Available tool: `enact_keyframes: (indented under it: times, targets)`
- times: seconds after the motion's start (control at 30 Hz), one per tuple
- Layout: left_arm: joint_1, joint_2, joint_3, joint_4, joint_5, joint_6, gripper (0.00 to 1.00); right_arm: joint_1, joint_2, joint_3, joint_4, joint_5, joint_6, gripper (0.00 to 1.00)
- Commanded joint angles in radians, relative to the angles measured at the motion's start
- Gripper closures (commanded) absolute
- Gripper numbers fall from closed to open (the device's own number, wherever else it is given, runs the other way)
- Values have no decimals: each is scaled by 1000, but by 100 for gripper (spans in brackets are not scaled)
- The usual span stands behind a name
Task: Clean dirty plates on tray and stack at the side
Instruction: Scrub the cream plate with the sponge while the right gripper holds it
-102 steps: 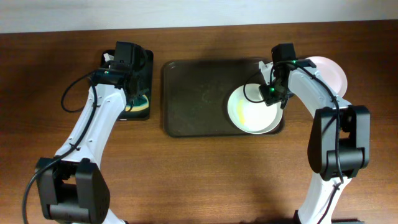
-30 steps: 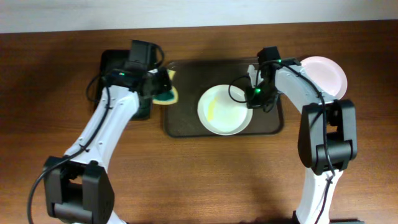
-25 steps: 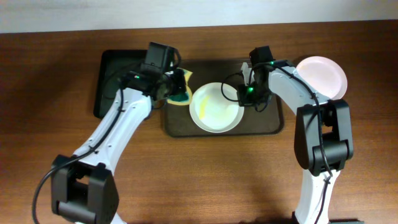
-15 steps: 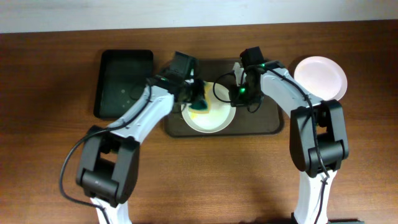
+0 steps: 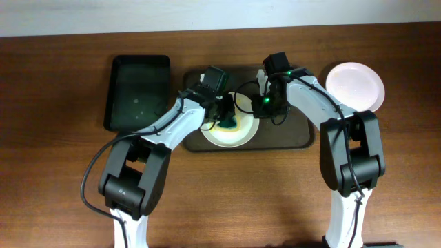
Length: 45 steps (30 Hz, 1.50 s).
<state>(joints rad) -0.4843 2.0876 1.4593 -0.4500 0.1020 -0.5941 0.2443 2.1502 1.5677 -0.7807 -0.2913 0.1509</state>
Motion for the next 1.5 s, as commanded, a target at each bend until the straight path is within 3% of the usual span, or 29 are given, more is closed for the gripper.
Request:
enact_keyframes:
  times: [0.0, 0.2, 0.4, 0.53, 0.77, 0.97, 1.17, 1.47]
  targets:
    - [3, 56, -2, -25, -185, 26, 100, 4, 16, -6, 0, -12, 15, 96]
    - [3, 41, 1, -90, -575, 84, 100, 4, 16, -6, 0, -12, 15, 96]
    - [3, -50, 5, -101, -710, 121, 100, 4, 16, -6, 0, 5, 16, 96]
    - [3, -155, 6, -101, -667, 121, 100, 4, 16, -6, 0, 14, 16, 96]
    - [3, -192, 5, -68, -92, 121, 100, 4, 16, -6, 1, 14, 26, 96]
    - [-4, -104, 4, -67, 52, 113, 100, 4, 16, -6, 2, 14, 43, 96]
    - [-19, -22, 3, -72, 48, 114, 100, 4, 16, -5, 3, 14, 42, 96]
    - [-17, 17, -8, -187, -278, 118, 100, 2, 16, -5, 3, 14, 42, 96]
